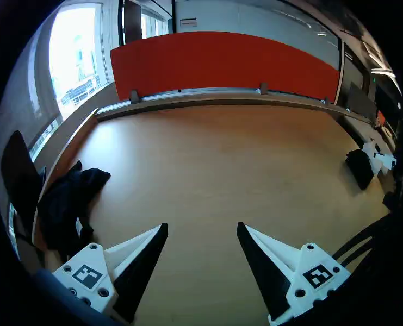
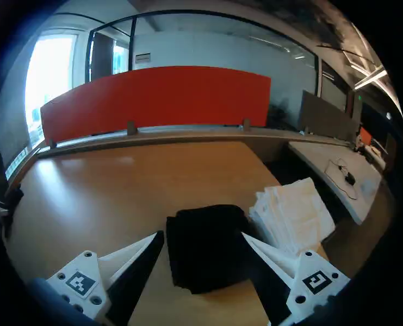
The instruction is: Fold towel
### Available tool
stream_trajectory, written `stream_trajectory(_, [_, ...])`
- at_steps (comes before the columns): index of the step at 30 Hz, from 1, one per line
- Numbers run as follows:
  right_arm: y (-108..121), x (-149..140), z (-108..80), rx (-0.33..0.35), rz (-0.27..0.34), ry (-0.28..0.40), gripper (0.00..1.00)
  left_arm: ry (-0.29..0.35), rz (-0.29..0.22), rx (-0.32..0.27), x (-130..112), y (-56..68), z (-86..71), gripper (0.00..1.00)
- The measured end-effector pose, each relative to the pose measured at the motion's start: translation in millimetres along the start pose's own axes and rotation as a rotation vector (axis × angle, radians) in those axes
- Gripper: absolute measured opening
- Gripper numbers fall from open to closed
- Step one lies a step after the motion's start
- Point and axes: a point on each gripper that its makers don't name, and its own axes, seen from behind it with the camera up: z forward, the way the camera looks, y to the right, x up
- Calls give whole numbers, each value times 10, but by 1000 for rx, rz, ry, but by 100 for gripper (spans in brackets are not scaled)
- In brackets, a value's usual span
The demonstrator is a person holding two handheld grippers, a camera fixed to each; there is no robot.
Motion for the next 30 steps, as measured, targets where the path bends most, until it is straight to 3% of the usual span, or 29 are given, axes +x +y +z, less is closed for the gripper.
stream_trajectory(11, [-68, 311, -64, -10, 25, 114, 100, 79, -19, 24, 280, -73, -29, 94])
stream_trajectory(23, [-213, 771, -181, -10, -25, 248, 100, 301, -43, 61, 866, -167, -185, 94])
stream_trajectory(30, [-295, 1069, -295, 9, -16, 358, 99, 427, -50, 87, 1133, -236, -317, 94])
